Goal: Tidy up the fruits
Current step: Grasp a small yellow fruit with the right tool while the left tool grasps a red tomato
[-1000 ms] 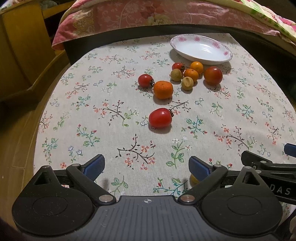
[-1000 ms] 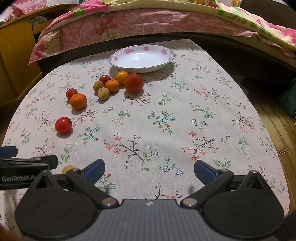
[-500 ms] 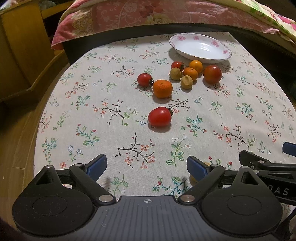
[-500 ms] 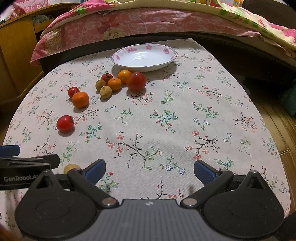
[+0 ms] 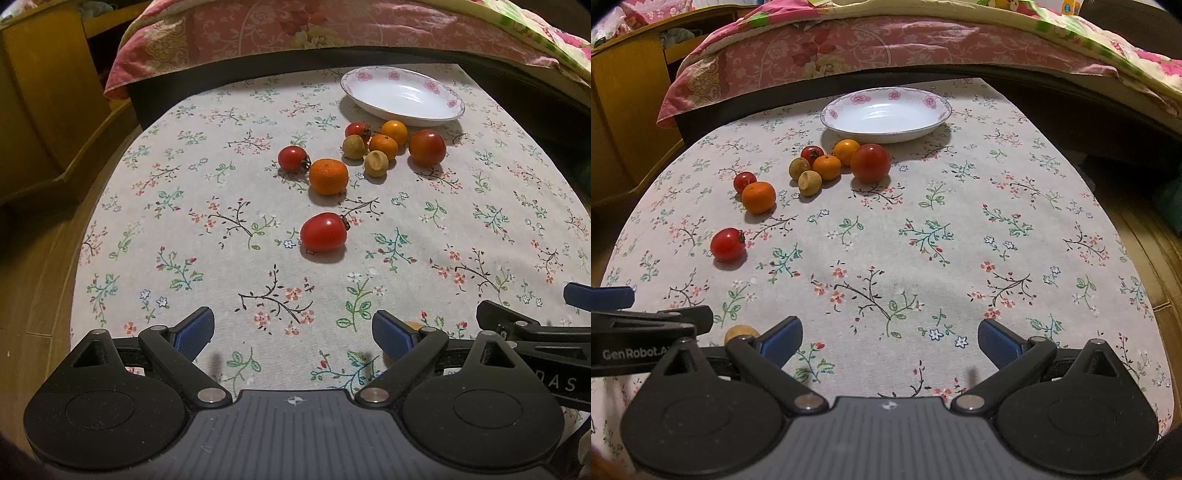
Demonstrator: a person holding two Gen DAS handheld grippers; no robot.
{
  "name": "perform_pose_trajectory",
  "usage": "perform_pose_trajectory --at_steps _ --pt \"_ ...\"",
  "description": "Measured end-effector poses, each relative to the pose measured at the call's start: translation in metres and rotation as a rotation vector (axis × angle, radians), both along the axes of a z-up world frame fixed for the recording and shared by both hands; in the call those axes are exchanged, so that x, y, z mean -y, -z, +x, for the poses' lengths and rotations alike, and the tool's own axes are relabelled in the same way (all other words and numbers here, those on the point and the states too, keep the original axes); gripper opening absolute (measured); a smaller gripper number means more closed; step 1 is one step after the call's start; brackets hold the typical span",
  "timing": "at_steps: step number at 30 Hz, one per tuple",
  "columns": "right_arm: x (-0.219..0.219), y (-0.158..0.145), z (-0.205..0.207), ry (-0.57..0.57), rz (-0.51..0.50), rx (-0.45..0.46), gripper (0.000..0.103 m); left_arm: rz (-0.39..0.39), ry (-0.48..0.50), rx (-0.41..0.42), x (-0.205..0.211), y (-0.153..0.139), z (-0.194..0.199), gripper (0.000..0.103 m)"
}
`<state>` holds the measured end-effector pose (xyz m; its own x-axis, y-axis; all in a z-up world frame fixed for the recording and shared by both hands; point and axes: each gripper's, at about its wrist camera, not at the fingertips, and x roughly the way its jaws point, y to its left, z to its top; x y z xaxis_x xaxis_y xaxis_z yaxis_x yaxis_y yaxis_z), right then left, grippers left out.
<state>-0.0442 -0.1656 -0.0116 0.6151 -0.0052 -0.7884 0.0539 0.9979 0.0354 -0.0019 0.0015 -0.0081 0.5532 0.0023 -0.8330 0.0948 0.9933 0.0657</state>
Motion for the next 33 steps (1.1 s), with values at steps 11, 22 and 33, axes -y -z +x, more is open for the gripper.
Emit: perform_pose_trajectory --at_steps 11,22,33 --pt "-0.010 -0.002 -0.001 -0.073 0.020 0.011 0.097 0.000 -0.004 0.000 -0.016 -0.004 -0.006 0.096" --pt "-0.044 0.000 -0.004 -0.338 0.062 0.006 0.065 0.020 -0.071 0.033 -0.042 -0.011 -0.010 0.096" --pt "-0.063 0.016 0.013 -0.481 0.045 -0.021 0.024 -0.008 -0.042 0.041 -0.043 -0.014 -0.001 0.075"
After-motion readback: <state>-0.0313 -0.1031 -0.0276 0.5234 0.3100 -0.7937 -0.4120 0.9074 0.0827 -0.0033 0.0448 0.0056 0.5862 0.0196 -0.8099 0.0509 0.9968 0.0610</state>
